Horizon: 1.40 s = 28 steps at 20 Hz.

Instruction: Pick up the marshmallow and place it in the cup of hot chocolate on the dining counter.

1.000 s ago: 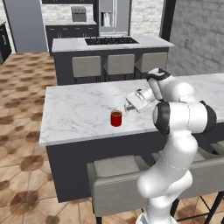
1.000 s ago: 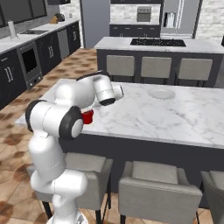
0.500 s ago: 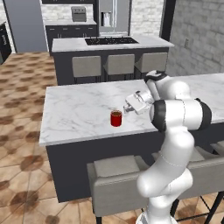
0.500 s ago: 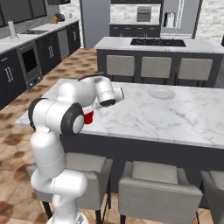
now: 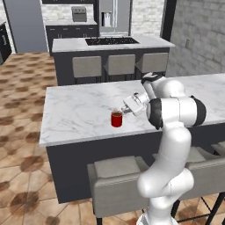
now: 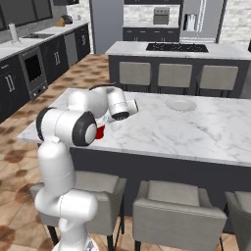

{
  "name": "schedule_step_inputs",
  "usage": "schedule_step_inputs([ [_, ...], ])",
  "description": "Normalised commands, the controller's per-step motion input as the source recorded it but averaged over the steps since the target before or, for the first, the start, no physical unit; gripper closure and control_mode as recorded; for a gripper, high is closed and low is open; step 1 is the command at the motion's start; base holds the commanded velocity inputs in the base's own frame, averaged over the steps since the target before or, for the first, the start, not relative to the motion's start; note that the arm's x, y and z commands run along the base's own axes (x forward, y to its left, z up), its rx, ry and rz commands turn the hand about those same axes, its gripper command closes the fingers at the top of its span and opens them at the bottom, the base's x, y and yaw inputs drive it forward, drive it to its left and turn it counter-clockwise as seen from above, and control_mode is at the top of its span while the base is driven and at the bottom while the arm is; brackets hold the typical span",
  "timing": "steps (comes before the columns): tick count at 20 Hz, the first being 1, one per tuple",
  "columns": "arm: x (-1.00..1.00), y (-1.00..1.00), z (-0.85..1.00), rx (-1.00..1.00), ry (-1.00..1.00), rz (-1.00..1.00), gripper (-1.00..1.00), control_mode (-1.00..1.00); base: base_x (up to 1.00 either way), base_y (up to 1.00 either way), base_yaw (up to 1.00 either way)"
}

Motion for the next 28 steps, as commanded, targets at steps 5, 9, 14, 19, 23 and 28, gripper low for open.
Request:
schedule_step_inputs([
  [5, 0.28, 0.05, -0.18, 0.0, 0.0, 0.0, 1.0, -1.0, 0.0, 0.0, 0.0],
  [9, 0.32, 0.01, -0.13, 0.0, 0.01, 0.0, 1.0, -1.0, 0.0, 0.0, 0.0],
  [14, 0.22, 0.0, -0.14, 0.0, 0.0, 0.0, 1.0, -1.0, 0.0, 0.0, 0.0],
  [19, 0.12, 0.0, -0.19, 0.0, 0.01, 0.0, 1.0, -1.0, 0.0, 0.0, 0.0],
  [23, 0.18, 0.01, -0.12, 0.0, 0.04, 0.02, 1.0, -1.0, 0.0, 0.0, 0.0],
  [28, 0.17, 0.04, -0.08, 0.0, 0.03, 0.0, 1.0, -1.0, 0.0, 0.0, 0.0],
])
